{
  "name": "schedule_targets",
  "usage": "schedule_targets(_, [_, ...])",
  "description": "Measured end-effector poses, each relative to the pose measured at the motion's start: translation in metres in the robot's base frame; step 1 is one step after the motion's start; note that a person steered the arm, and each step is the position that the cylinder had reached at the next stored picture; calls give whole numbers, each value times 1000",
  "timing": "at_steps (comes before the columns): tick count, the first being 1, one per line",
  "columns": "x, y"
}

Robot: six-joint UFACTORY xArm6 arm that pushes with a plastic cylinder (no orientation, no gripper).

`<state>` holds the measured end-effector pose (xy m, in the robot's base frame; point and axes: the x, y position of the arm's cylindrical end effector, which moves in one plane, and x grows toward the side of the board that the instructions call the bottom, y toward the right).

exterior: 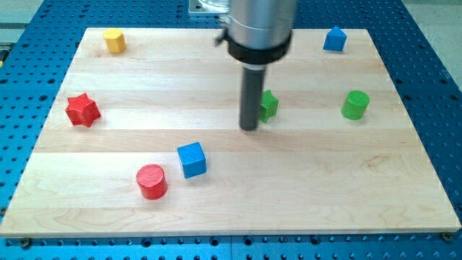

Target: Slide the green star at the bottom right of the board

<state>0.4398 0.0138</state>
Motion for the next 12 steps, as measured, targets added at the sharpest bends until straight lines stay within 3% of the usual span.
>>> schedule_targets(1, [-25, -24])
schedule_targets(2, [-40, 28])
schedule_targets(3, [-30, 54])
schedule_targets(4, [32, 67])
schedule_targets(5, [60, 75])
schedule_targets(6, [26, 74])
schedule_targets(8, [92, 132])
schedule_targets(10, [116, 172])
schedule_targets(12, [105, 118])
